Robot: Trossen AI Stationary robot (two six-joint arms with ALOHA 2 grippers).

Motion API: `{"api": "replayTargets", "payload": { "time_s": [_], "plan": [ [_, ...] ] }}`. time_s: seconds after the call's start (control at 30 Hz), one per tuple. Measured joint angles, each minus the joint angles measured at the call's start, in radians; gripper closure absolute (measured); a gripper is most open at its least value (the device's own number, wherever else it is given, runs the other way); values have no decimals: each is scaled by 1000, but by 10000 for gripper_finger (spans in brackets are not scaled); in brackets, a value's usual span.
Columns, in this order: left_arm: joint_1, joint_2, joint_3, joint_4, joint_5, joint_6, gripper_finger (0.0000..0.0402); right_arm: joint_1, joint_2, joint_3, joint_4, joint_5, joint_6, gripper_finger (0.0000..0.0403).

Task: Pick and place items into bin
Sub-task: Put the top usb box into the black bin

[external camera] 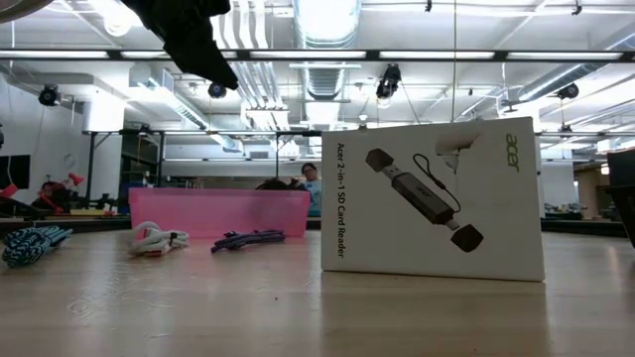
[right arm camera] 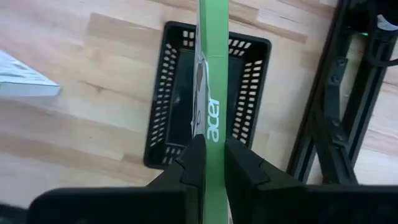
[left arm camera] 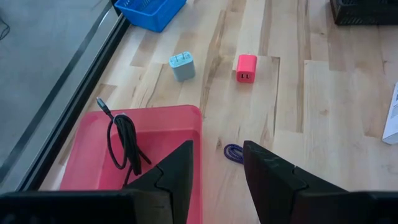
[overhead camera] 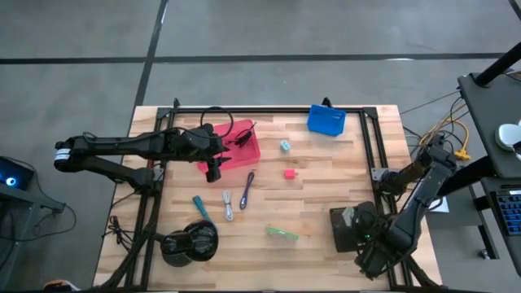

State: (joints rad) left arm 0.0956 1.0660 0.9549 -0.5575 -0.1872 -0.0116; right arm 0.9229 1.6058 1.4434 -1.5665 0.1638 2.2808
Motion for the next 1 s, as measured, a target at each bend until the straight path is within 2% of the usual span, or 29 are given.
{"api": "replayTargets", "payload": {
  "time_s": [0.3, 1.0],
  "plan": [
    [0, 0, -13, -1, 1, -1, 278, -8, 43, -63, 10, -16, 13, 374],
    [0, 0, -13, 2, 0, -3, 278, -42, 113, -66, 132, -6, 7, 374]
  ]
}}
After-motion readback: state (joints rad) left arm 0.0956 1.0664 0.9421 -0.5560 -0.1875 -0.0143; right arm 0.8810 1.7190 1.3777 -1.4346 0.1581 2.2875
